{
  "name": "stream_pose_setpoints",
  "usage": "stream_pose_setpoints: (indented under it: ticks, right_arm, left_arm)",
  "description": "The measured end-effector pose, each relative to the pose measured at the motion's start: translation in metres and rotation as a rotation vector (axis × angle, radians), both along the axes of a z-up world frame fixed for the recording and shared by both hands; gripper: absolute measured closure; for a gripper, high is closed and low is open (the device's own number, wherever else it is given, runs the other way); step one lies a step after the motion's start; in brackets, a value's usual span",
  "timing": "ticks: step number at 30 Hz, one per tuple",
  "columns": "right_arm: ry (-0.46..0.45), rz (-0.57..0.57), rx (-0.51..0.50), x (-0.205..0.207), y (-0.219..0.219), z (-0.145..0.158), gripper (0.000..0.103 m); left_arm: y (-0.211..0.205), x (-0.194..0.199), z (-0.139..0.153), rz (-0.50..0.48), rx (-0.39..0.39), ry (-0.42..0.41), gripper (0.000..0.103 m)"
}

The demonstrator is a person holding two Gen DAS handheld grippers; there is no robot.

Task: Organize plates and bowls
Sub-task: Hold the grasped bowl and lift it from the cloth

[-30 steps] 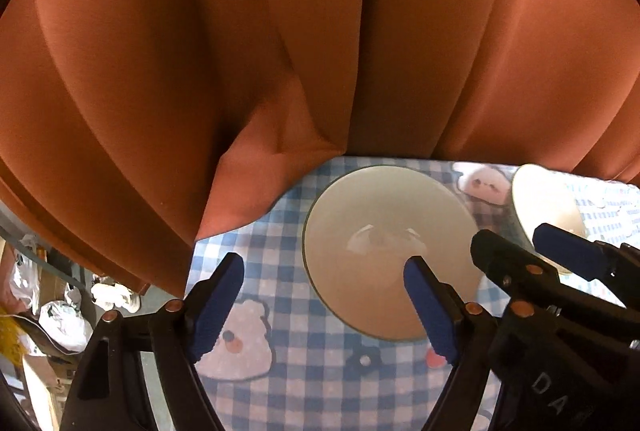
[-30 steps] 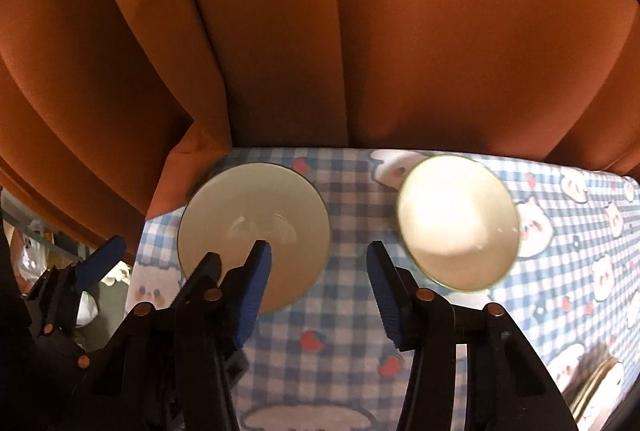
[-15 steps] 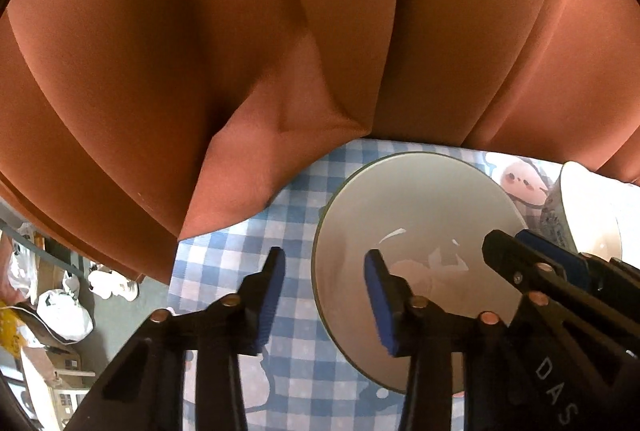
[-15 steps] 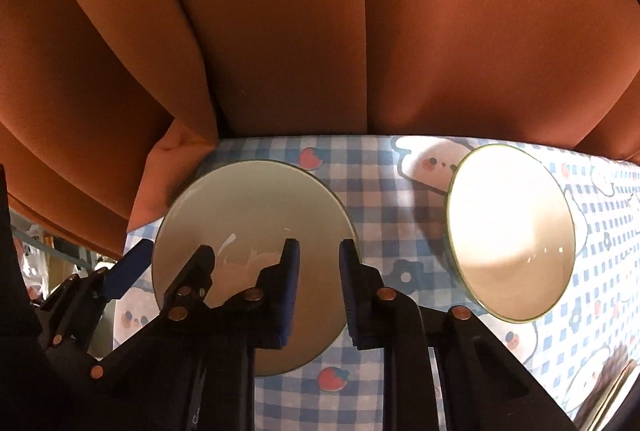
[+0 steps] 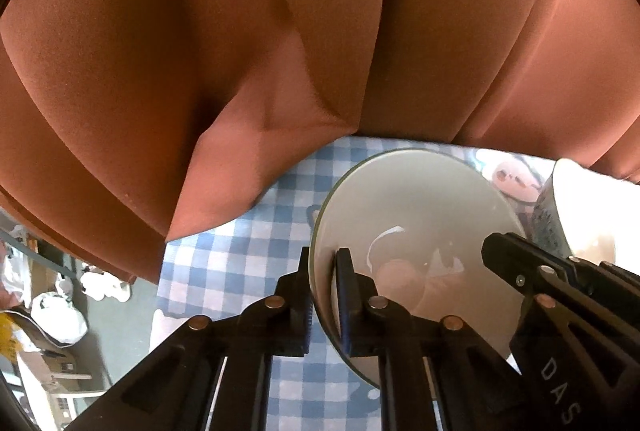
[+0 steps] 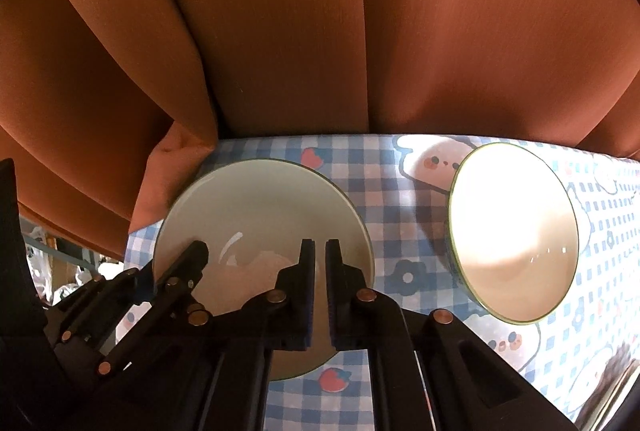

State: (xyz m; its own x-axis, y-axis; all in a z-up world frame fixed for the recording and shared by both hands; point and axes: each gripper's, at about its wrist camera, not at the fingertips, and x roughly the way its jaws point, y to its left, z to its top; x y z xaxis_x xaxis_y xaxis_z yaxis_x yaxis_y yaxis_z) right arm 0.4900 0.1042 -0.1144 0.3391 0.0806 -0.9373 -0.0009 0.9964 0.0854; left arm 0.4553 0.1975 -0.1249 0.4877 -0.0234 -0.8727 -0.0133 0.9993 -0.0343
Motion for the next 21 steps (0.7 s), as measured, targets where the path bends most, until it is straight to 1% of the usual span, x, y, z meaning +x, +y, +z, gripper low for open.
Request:
stream_pose_setpoints:
  ticks: [1, 4, 5, 6, 7, 9, 11, 12, 14, 17, 18, 19, 20, 21]
  right_arm:
    - [0.006, 0.001, 0.009, -0.001, 0.0, -0.002, 0.095]
    - [0.001, 0.005, 0.033, -0.002, 0.001, -0.004, 0.095]
    - [-0.005, 0.003, 0.03, -0.002, 0.002, -0.003, 0.095]
    - [-0.01, 0.001, 0.017, -0.003, 0.003, -0.002, 0.095]
    - [-0.013, -0.002, -0.001, -0.003, 0.003, -0.002, 0.094]
    - [-0.011, -0.016, -0.021, -0.003, 0.0, -0.001, 0.094]
    - [-0.007, -0.025, -0.004, -0.003, -0.006, -0.001, 0.094]
    - [-0.003, -0.029, 0.016, -0.003, -0.009, -0.001, 0.094]
    - [-0.002, -0.028, 0.02, -0.003, -0.011, 0.002, 0.094]
    - [-0.013, -0.026, 0.006, -0.005, -0.012, 0.01, 0.09]
    - [-0.017, -0.028, 0.0, -0.006, -0.013, 0.012, 0.076]
    - [-0.019, -0.032, -0.006, -0.005, -0.015, 0.014, 0.047]
    - [-0.026, -0.035, -0.008, -0.005, -0.015, 0.015, 0.032]
    - [-0.049, -0.048, -0.025, -0.005, -0.018, 0.015, 0.025]
  left_arm:
    - [0.001, 0.0, -0.001, 0.007, 0.002, 0.003, 0.094]
    - [0.005, -0.002, -0.001, 0.027, 0.016, 0.004, 0.085]
    - [0.004, -0.003, 0.0, 0.033, 0.037, -0.002, 0.075]
    - [0.002, -0.004, 0.001, 0.037, 0.066, -0.016, 0.071]
    - [0.002, -0.004, 0.002, 0.034, 0.072, -0.024, 0.07]
    - [0.002, -0.004, 0.002, 0.034, 0.059, -0.016, 0.064]
    - [0.002, -0.002, 0.0, 0.037, 0.056, -0.006, 0.062]
    - [0.003, -0.001, -0.001, 0.037, 0.055, -0.001, 0.057]
    - [0.002, -0.001, -0.004, 0.033, 0.049, 0.012, 0.048]
    - [0.001, -0.002, -0.002, 0.022, 0.05, 0.007, 0.044]
    - [0.0, -0.002, -0.003, 0.019, 0.046, 0.007, 0.042]
    - [-0.001, -0.001, -0.004, 0.018, 0.041, 0.007, 0.042]
    - [-0.001, 0.0, -0.006, 0.021, 0.036, 0.008, 0.042]
    - [-0.001, 0.002, -0.01, 0.02, 0.039, 0.015, 0.042]
